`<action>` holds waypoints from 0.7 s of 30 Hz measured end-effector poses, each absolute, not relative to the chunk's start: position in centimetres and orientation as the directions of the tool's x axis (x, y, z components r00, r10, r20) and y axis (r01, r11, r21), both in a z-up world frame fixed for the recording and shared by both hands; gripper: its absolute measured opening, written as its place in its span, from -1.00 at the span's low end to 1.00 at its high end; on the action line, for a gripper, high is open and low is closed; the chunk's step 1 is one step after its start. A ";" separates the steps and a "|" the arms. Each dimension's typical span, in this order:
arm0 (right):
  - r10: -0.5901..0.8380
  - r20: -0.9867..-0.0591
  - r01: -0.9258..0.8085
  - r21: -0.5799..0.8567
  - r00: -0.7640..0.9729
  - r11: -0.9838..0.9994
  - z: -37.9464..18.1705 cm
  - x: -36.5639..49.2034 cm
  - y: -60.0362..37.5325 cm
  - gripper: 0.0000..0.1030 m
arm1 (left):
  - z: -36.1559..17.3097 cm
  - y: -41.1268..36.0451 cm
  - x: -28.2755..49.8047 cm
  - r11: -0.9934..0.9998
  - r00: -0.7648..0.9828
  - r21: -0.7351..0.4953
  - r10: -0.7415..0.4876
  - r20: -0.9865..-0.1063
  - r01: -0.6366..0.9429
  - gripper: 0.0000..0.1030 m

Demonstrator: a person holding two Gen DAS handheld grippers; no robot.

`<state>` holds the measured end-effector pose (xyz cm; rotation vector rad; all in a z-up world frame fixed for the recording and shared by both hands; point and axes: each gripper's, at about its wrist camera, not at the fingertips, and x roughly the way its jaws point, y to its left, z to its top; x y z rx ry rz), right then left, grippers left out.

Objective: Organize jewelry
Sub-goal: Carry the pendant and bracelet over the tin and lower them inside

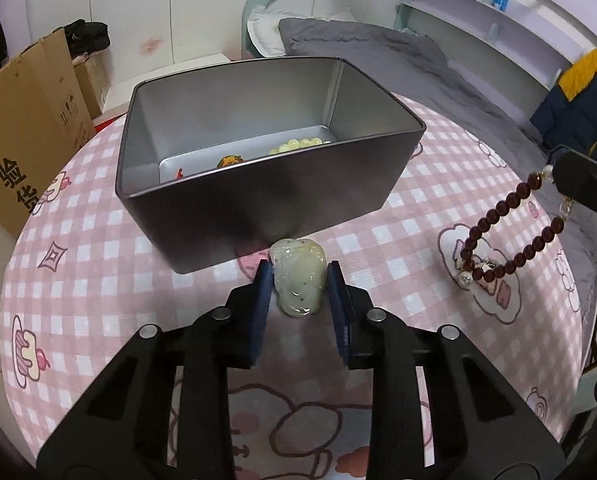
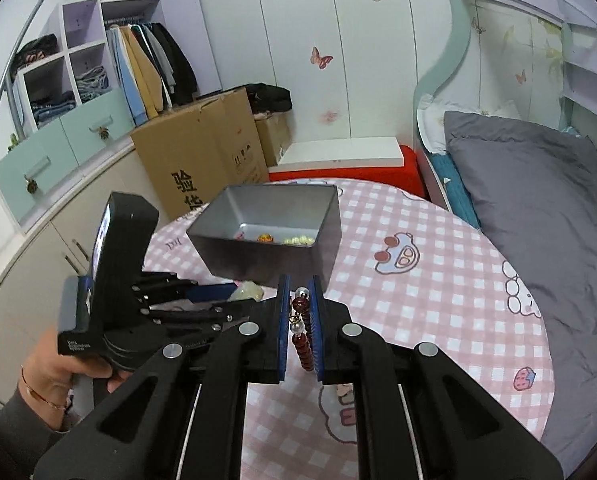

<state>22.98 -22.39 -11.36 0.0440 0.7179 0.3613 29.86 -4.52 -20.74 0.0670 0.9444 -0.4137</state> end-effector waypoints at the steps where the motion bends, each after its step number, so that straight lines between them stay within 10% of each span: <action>1: 0.340 -0.630 -0.309 0.164 0.698 0.937 -11.1 23.0 -22.4 -0.85 | -20.7 -4.3 29.8 0.918 0.512 -0.136 -0.325 -0.795 0.371 -0.46; 21: 0.377 -0.540 -0.366 0.132 0.753 0.921 -5.8 25.5 -19.0 -0.85 | -11.8 0.3 28.5 0.850 0.590 -0.321 -0.523 -0.615 0.418 -0.46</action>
